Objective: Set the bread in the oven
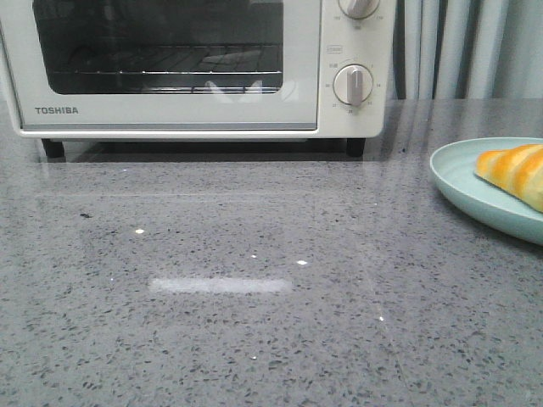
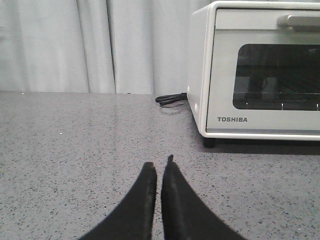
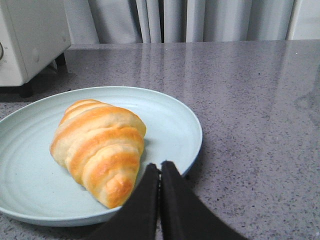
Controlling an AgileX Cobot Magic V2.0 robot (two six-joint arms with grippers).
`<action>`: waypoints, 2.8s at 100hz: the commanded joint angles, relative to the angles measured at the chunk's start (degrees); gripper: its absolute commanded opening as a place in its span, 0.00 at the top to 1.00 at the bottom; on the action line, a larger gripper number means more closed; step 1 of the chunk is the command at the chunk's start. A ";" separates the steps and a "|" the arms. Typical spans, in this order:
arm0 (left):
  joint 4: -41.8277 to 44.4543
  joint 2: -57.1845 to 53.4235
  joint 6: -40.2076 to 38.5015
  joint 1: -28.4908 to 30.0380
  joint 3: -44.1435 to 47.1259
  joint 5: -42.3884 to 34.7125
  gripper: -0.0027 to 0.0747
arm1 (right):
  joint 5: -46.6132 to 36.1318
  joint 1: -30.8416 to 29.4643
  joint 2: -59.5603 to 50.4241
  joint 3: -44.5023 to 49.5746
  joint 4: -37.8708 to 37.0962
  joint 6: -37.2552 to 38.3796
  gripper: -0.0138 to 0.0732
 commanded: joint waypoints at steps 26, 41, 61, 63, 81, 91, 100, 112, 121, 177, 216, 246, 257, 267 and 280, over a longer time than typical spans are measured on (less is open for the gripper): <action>-0.35 -1.83 -0.38 0.22 1.30 -4.18 0.99 | -4.18 -0.47 -1.25 0.58 -0.35 -0.44 0.88; -0.45 -1.83 -0.38 0.22 1.30 -4.18 0.99 | -4.18 -0.47 -1.25 0.58 -0.35 -0.44 0.88; -1.04 -1.83 -0.60 0.22 1.30 -4.18 0.99 | -4.18 -0.47 -1.25 0.58 -0.35 -0.44 0.88; -1.04 -1.83 -0.60 0.22 1.30 -4.18 0.99 | -4.18 -0.47 -1.25 0.58 -0.35 -0.44 0.88; -1.53 -1.83 -0.73 0.22 1.30 -4.18 0.99 | -4.34 -0.47 -1.25 0.58 -0.35 -0.44 0.88; -2.65 -1.83 -0.73 0.22 1.30 -4.18 0.99 | -5.57 -0.47 -1.25 0.58 -0.35 -0.44 0.88; -3.10 -1.83 -0.73 0.22 1.30 -4.45 0.99 | -9.20 -0.47 -1.25 0.58 0.52 -0.44 0.88; -5.84 -1.83 -0.73 0.22 1.30 -4.91 0.99 | -12.40 -0.47 -1.25 0.58 3.47 -0.44 0.88; -7.94 -1.83 -0.73 0.22 1.30 -5.22 0.99 | -12.51 -0.47 -1.25 0.58 8.45 -0.44 0.88; -21.44 0.30 -0.84 0.22 1.17 -6.56 0.99 | -9.38 -0.47 -1.25 -0.28 32.84 0.40 0.88; -16.40 4.69 -0.74 0.22 -11.74 0.18 0.99 | 0.84 -0.47 5.63 -15.38 16.26 -0.03 0.88; -11.74 17.11 1.68 0.22 -30.63 12.45 0.99 | 12.68 -0.36 13.58 -33.02 10.73 -8.29 0.88; -11.74 20.53 5.51 0.22 -36.67 16.25 0.99 | 15.33 0.45 15.14 -37.47 10.73 -9.91 0.88; -11.74 21.72 7.31 0.22 -39.17 17.78 0.99 | 16.95 0.54 16.10 -38.87 10.73 -9.91 0.88; -11.74 21.84 8.11 0.22 -39.47 18.37 0.99 | 17.68 0.54 16.24 -38.97 10.73 -9.91 0.88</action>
